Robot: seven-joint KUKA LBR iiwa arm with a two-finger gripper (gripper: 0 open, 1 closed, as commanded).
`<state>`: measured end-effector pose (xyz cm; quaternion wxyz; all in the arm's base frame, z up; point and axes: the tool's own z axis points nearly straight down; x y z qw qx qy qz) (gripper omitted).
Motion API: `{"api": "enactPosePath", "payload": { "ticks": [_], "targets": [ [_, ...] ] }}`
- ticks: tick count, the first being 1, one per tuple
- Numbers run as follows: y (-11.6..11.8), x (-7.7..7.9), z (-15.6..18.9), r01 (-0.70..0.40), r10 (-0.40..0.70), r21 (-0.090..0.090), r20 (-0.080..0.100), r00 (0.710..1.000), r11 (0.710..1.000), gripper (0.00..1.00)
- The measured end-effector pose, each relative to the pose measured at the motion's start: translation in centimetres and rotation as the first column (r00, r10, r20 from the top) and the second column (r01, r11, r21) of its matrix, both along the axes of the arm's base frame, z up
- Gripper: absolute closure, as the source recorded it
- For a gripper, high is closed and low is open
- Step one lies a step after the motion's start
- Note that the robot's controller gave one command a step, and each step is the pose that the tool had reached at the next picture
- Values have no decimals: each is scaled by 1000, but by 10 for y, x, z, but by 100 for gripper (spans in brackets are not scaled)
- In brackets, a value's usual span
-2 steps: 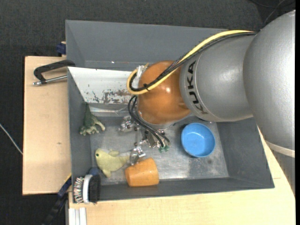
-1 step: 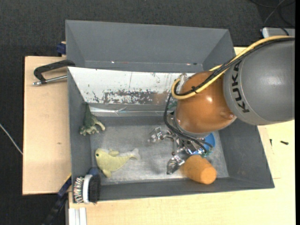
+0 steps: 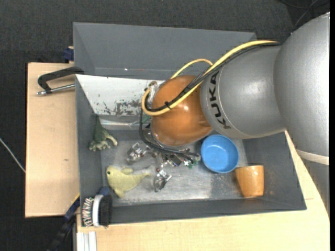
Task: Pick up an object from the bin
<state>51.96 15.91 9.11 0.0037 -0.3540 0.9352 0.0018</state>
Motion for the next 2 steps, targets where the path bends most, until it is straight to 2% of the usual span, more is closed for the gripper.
{"api": "enactPosePath", "payload": {
  "ticks": [1,2],
  "targets": [
    [-2,0,0,5,-5,-1,-2,1000,1000,100],
    [7,11,62,-13,13,-1,7,1000,1000,100]
  ]
}}
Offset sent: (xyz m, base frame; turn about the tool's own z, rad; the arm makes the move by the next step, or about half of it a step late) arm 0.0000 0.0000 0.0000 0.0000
